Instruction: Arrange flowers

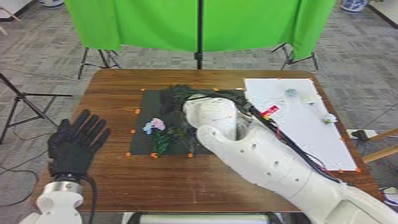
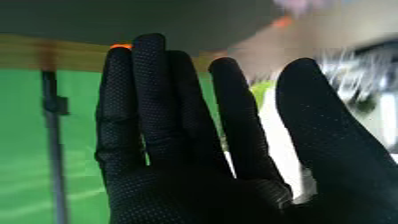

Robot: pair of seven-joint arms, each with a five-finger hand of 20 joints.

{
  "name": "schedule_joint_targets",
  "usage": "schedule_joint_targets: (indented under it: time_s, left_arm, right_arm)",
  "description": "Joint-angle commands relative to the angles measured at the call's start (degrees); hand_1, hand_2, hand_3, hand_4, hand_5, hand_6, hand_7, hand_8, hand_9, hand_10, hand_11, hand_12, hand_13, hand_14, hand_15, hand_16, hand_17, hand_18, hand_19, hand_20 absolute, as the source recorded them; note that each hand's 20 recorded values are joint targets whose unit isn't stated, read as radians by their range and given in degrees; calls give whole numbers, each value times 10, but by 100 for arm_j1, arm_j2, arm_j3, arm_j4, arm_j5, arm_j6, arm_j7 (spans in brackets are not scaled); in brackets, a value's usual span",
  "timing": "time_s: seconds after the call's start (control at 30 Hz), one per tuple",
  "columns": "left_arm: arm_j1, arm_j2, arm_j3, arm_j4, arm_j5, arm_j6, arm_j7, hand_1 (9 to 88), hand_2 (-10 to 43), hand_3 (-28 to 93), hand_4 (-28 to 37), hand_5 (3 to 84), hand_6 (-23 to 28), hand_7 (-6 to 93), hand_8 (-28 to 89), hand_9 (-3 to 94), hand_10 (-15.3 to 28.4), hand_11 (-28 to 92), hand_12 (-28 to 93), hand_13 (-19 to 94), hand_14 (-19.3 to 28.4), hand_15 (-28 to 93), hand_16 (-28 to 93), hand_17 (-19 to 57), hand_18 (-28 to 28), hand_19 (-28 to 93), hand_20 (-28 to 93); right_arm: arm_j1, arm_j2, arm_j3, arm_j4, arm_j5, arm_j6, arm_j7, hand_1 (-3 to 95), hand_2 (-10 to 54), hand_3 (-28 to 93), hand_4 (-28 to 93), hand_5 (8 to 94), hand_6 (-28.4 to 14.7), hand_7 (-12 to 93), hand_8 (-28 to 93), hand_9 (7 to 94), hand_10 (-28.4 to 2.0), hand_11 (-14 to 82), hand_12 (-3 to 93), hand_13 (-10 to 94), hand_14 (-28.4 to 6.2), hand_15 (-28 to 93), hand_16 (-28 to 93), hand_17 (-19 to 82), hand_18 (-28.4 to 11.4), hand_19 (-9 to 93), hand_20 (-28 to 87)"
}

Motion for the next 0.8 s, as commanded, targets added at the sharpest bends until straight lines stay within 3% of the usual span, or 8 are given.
schedule_joint_targets:
  time_s: [0.03,0.27,0.63,0.7,0.77,0.8]
  left_arm:
    - [237,-140,-41,-5,93,-139,-9,251,111,749,-283,440,69,166,-94,402,148,254,129,315,141,399,-54,-36,143,329,136]
    - [322,-158,-65,-41,318,-6,-2,247,110,749,-283,440,69,161,-90,400,148,246,131,313,141,396,-50,-37,143,328,138]
    - [260,-160,-75,-10,271,61,-17,250,110,749,-283,443,70,162,-90,401,148,248,133,314,142,396,-48,-36,143,326,139]
    - [264,-154,-81,-17,253,114,-12,251,110,750,-283,445,71,164,-90,402,148,249,133,314,142,396,-48,-37,143,326,139]
    - [279,-147,-69,-44,157,247,58,252,111,750,-283,446,71,165,-91,403,148,250,133,315,142,397,-48,-37,143,326,139]
    - [297,-151,-75,-42,139,229,71,253,111,751,-283,448,70,166,-91,405,149,252,134,315,142,399,-48,-36,143,326,139]
  right_arm:
    - [-311,1231,982,-578,385,491,652,309,76,728,-240,486,-64,113,-94,539,-209,133,175,466,-189,442,153,187,-243,632,218]
    - [-1031,2306,1819,-1205,630,366,1093,308,77,725,-230,492,-68,109,-89,526,-219,126,176,450,-199,449,140,184,-245,634,213]
    - [-2421,3326,3477,-1324,740,906,1900,320,57,727,-222,485,-77,102,-85,480,-230,113,175,397,-211,442,129,178,-248,636,207]
    - [-2562,3422,3627,-1246,769,906,2048,322,53,728,-222,486,-79,102,-85,476,-232,113,175,388,-212,437,124,177,-247,634,204]
    - [-2625,3461,3696,-1156,858,865,2248,322,52,729,-223,486,-79,102,-85,474,-233,113,174,383,-212,432,120,177,-246,634,202]
    - [-2665,3477,3746,-1128,889,781,2300,322,51,729,-224,486,-79,103,-85,471,-233,111,173,379,-212,426,117,178,-246,634,201]
